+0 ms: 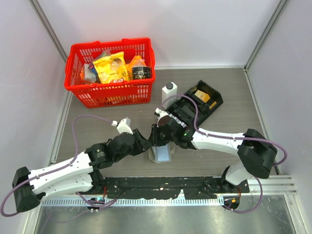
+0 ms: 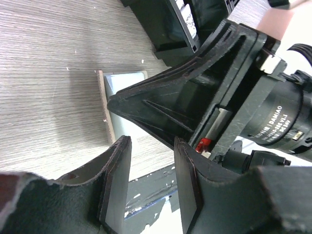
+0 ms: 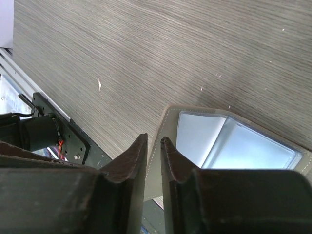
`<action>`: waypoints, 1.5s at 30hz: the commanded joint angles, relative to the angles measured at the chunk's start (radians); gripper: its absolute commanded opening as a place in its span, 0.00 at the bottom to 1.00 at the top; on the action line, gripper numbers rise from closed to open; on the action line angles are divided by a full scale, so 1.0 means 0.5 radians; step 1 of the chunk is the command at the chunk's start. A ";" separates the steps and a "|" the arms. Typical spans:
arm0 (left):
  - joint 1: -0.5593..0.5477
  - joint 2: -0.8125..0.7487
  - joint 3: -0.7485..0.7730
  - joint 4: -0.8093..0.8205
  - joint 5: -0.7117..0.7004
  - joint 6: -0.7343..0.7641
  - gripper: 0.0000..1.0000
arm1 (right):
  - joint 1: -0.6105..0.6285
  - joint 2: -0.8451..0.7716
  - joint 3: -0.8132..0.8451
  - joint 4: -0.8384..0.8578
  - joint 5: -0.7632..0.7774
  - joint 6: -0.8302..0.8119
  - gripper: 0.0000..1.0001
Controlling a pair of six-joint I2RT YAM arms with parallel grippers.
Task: Take the credit cards out of the card holder
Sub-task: Open the card holder at the center of the board.
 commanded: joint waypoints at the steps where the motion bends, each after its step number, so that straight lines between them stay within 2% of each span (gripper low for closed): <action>1: -0.005 0.023 0.100 0.087 0.034 0.064 0.43 | -0.008 -0.002 -0.065 0.232 -0.111 0.068 0.21; 14: -0.008 0.161 0.103 0.188 0.141 0.073 0.41 | -0.008 0.338 -0.049 0.444 -0.242 0.080 0.19; 18: -0.005 0.158 0.103 0.188 0.163 0.076 0.41 | -0.011 0.329 -0.003 0.441 -0.249 0.041 0.21; 24: -0.008 0.106 0.094 0.182 0.153 0.083 0.40 | -0.008 0.204 0.156 0.180 -0.163 -0.103 0.25; 29: -0.008 0.084 0.119 0.185 0.178 0.101 0.40 | -0.024 0.084 0.294 -0.019 -0.093 -0.196 0.36; 33: -0.005 0.094 0.146 0.201 0.205 0.119 0.40 | -0.063 -0.054 0.353 -0.225 0.110 -0.288 0.38; 36: -0.008 0.173 0.217 0.201 0.239 0.165 0.41 | -0.122 -0.183 0.310 -0.399 0.275 -0.297 0.38; 45: -0.005 0.633 0.563 0.157 0.386 0.325 0.41 | -0.266 -0.576 -0.061 -0.618 0.453 -0.230 0.38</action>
